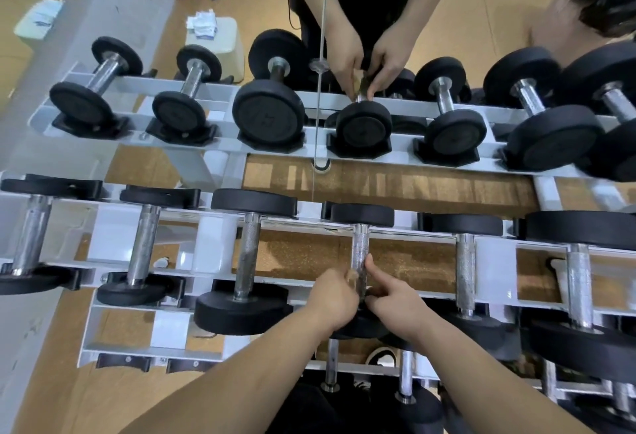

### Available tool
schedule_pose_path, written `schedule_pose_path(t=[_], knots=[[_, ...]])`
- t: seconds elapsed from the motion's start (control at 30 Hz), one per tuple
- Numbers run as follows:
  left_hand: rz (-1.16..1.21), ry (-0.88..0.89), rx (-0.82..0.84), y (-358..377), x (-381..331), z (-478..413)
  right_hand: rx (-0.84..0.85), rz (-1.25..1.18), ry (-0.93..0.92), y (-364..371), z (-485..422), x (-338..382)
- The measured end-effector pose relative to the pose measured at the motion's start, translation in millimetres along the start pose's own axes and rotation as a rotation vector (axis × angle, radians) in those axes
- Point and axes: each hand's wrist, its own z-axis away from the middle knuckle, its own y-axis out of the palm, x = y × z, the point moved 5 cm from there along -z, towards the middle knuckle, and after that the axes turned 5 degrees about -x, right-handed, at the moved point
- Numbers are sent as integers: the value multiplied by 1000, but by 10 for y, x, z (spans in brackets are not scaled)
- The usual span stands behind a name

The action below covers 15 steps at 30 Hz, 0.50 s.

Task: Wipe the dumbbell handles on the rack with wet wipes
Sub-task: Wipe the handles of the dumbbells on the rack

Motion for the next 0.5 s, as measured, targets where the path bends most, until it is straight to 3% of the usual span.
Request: schedule_pose_path(t=[0.1,0.2,0.27,0.5], knots=[[-1,-25,24,-55,5,7,-1,-15,-4,-4,-16,-9],[160,-42,-142,-174,-205,-222,-2,-6,-7,20,-28,-11],[121,-36,-195,-170,-303,-292,-2,11,-8,36,-31,-20],[8,-29,-65,-4,99,-81,2,-5,-8,0,-50,-32]])
